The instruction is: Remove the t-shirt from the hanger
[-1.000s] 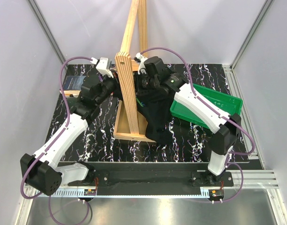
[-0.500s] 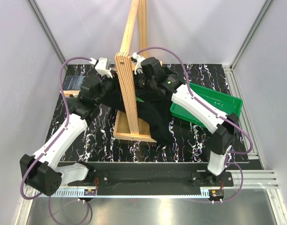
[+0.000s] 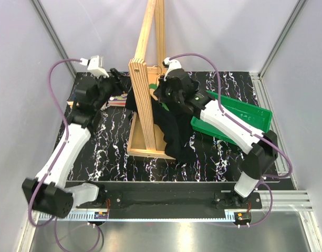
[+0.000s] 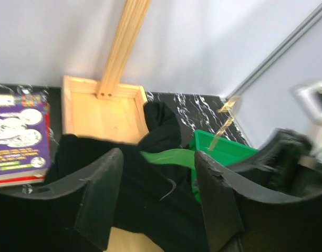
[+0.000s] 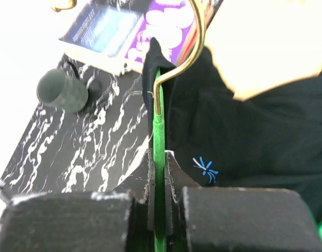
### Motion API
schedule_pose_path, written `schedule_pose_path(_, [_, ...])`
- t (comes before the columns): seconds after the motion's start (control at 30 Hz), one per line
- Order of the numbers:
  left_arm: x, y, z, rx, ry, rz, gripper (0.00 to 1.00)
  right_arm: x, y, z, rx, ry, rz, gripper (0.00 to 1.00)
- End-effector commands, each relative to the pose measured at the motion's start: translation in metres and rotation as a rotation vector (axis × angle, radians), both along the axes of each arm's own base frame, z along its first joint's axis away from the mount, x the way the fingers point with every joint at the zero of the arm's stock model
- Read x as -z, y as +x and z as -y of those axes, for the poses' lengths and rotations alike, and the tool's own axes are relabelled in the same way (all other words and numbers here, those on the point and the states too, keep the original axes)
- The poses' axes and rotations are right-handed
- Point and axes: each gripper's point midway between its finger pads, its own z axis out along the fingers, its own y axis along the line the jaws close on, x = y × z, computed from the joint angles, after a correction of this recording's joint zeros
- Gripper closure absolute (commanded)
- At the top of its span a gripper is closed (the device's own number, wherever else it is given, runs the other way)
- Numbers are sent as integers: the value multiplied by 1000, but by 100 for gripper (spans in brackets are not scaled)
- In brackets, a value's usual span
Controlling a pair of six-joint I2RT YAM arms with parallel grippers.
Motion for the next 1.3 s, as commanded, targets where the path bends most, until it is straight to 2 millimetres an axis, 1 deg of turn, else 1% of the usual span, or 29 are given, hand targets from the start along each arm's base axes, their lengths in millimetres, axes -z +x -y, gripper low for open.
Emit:
schedule_pose_path(0.0, [9, 14, 30, 184, -103, -141, 42, -101, 3, 11, 23, 144, 301, 100])
schedule_pose_path(0.03, [16, 16, 32, 198, -115, -180, 42, -103, 4, 11, 12, 136, 327, 100])
schedule_pose_path(0.07, [22, 16, 39, 240, -142, -213, 42, -110, 5, 10, 10, 149, 356, 100])
schedule_pose_path(0.13, [20, 15, 43, 272, -163, -208, 41, -109, 6, 9, 1, 133, 377, 100])
schedule_pose_path(0.17, [20, 14, 45, 281, -168, -210, 40, -113, 7, 7, -7, 140, 395, 100])
schedule_pose_path(0.23, [20, 14, 44, 280, -167, -208, 39, -110, 4, 3, -44, 140, 405, 100])
schedule_pose_path(0.27, [19, 13, 44, 279, -165, -204, 39, -122, 3, 0, -55, 178, 444, 100])
schedule_pose_path(0.4, [19, 12, 44, 280, -162, -207, 38, -122, 1, -6, -84, 194, 451, 100])
schedule_pose_path(0.5, [25, 15, 46, 287, -170, -229, 36, -124, -3, -12, -118, 206, 463, 100])
schedule_pose_path(0.63, [34, 20, 47, 282, -183, -266, 37, -126, -9, -16, -141, 216, 470, 100])
schedule_pose_path(0.73, [36, 22, 44, 269, -188, -273, 37, -127, -15, -20, -163, 225, 472, 100])
schedule_pose_path(0.77, [36, 23, 41, 260, -189, -272, 39, -127, -22, -26, -193, 229, 472, 100])
schedule_pose_path(0.87, [32, 24, 35, 241, -180, -251, 47, -120, -26, -28, -194, 214, 462, 100])
schedule_pose_path(0.9, [30, 24, 32, 225, -175, -244, 58, -118, -31, -31, -205, 211, 462, 100])
schedule_pose_path(1.0, [25, 23, 25, 199, -141, -216, 75, -110, -25, -23, -139, 186, 446, 100])
schedule_pose_path(1.03, [24, 23, 24, 191, -126, -205, 84, -109, -23, -21, -126, 180, 445, 100])
schedule_pose_path(1.1, [20, 22, 21, 181, -111, -193, 93, -109, -21, -17, -105, 178, 445, 100])
schedule_pose_path(1.13, [19, 22, 21, 182, -102, -186, 100, -110, -23, -17, -108, 182, 446, 100])
schedule_pose_path(1.2, [18, 20, 23, 196, -99, -178, 100, -112, -24, -17, -107, 192, 444, 100])
schedule_pose_path(1.27, [10, 19, 25, 215, -93, -145, 100, -113, -19, -14, -71, 193, 441, 100])
